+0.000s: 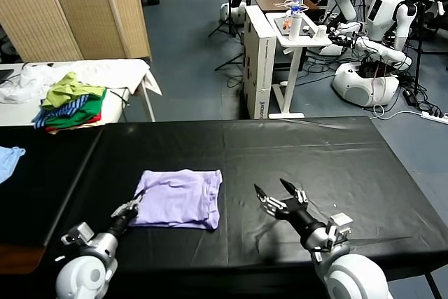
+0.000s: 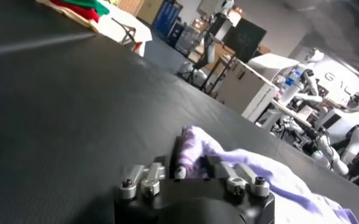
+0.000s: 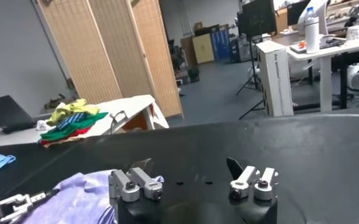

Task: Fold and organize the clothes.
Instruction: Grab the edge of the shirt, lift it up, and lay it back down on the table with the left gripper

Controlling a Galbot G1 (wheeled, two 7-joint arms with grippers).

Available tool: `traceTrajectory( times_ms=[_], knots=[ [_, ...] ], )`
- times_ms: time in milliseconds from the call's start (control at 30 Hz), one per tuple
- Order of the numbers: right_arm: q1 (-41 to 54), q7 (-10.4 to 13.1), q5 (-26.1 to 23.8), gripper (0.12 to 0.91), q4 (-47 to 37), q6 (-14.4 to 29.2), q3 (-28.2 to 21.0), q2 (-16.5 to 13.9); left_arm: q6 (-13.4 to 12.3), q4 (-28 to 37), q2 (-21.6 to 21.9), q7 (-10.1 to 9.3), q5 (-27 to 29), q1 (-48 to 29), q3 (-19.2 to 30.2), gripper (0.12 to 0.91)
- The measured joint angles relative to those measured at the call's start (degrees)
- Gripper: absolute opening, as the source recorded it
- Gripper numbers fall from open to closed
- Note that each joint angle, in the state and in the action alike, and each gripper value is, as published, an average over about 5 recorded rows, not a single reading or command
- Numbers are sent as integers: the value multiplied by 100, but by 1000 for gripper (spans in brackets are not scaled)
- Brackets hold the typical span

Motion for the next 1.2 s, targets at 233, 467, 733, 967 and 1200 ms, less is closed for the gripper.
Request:
traceTrajectory(
  times_ms=[233, 467, 733, 967, 1200],
  knots=[
    [-9, 0, -102, 907, -45, 37, -13, 17, -199, -261, 52, -193, 731, 77, 1, 176],
    [1, 15, -153, 907, -95, 42, -26, 19, -344, -551, 389, -294, 1924, 224, -151, 176],
    [51, 14, -226, 907, -192, 69, -110, 56, -546, -613, 1158, -307, 2731, 458, -581, 176],
    [136, 14, -253, 907, -284, 76, -190, 92, -668, -659, 1980, -359, 3023, 776, -1260, 176],
    [123, 9, -310, 907, -357, 101, -244, 127, -481, -971, 2146, -584, 3049, 981, -1669, 176]
  ],
)
